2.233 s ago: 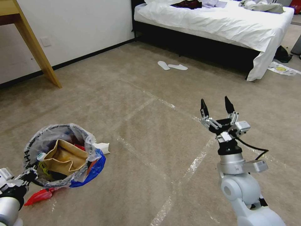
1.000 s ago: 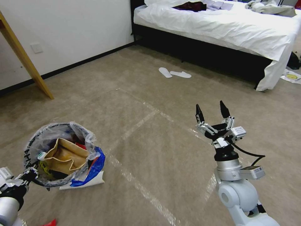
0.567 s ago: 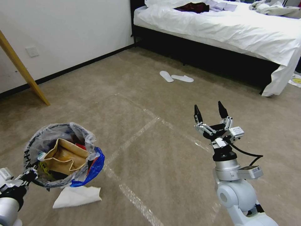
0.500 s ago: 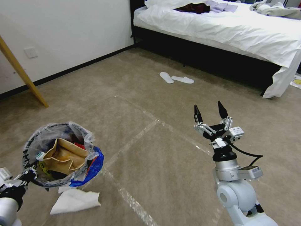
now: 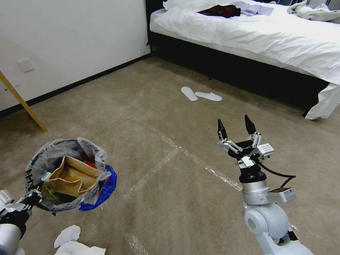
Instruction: Pick up the trash bin and place the garbage on the floor into it.
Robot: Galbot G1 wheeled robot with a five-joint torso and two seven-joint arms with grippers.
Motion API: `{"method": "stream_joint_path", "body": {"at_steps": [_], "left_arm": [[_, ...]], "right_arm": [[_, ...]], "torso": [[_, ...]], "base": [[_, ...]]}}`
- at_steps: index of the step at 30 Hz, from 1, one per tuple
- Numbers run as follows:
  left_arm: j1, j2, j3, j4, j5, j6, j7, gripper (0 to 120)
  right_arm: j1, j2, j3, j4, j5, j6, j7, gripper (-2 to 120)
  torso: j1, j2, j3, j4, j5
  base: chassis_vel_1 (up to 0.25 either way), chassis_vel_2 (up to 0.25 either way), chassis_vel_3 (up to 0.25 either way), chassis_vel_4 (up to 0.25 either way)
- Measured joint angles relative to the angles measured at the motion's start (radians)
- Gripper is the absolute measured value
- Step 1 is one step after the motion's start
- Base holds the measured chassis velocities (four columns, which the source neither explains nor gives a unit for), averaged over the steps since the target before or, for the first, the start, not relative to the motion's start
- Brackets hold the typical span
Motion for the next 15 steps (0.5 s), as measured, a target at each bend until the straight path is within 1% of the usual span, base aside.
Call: {"method": "stream_joint_path", "body": {"at_steps": [3,7,13,15], "left_arm": [[-0.002,0.0,0.001,0.0,0.002,0.0,0.0,0],[-0.002,0.0,0.001,0.0,0.002,0.0,0.0,0],[-0.003,0.001,-0.001,0.001,0.002,0.0,0.001,0],[-0.003,0.001,-0.002,0.003,0.002,0.0,0.001,0]], "right_arm": [[0.001,-0.001,0.0,-0.002,0.0,0.001,-0.006,100],[0.005,0.0,-0.001,-0.008,0.0,0.005,-0.01,100],[0.011,0.006,-0.01,-0.022,-0.004,0.01,-0.014,100],[0.015,0.006,-0.014,-0.027,-0.008,0.01,-0.014,100]], "torso": [[0.0,0.0,0.0,0.0,-0.0001],[0.0,0.0,0.0,0.0001,0.0001],[0.0,0.0,0.0,0.0,-0.0001],[0.0,0.0,0.0,0.0,0.0002]], "base": [[-0.076,0.091,0.09,-0.074],[-0.091,0.098,0.09,-0.121],[-0.148,0.13,0.138,-0.144],[-0.164,0.19,0.168,-0.17]]}}
